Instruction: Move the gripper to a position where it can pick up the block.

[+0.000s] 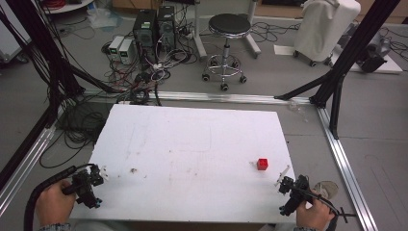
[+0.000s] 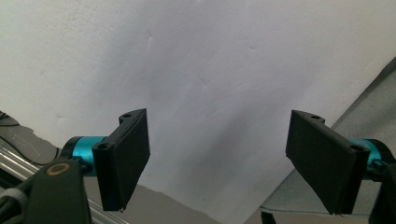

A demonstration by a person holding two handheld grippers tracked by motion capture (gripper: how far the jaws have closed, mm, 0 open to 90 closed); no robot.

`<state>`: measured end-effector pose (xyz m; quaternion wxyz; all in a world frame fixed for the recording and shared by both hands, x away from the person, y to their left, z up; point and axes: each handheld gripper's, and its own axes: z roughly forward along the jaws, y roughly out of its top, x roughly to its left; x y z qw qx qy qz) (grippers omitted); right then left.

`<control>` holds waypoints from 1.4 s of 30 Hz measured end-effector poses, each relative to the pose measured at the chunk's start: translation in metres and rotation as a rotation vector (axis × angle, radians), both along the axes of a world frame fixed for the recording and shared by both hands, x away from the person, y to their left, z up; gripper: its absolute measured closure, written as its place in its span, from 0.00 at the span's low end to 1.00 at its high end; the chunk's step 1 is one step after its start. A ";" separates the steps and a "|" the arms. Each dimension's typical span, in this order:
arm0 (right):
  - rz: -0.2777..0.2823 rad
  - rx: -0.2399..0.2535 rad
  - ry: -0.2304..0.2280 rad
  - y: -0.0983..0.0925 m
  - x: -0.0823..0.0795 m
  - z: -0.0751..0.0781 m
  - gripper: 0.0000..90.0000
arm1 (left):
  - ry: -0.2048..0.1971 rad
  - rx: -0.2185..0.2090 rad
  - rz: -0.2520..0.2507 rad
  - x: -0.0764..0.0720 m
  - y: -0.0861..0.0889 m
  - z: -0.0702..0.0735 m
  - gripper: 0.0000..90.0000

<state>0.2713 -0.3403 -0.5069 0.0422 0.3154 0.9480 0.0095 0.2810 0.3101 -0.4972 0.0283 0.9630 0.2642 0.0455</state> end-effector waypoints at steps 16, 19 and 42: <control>0.013 0.014 -0.003 0.002 0.001 0.001 0.03 | -0.002 -0.022 0.001 0.000 -0.001 0.000 0.24; 0.008 0.017 -0.003 0.001 0.002 0.001 0.03 | 0.000 -0.024 -0.001 0.000 -0.001 -0.001 0.24; 0.247 0.114 -0.153 -0.033 0.045 0.015 0.03 | -0.015 -0.039 0.009 0.002 0.003 -0.001 0.24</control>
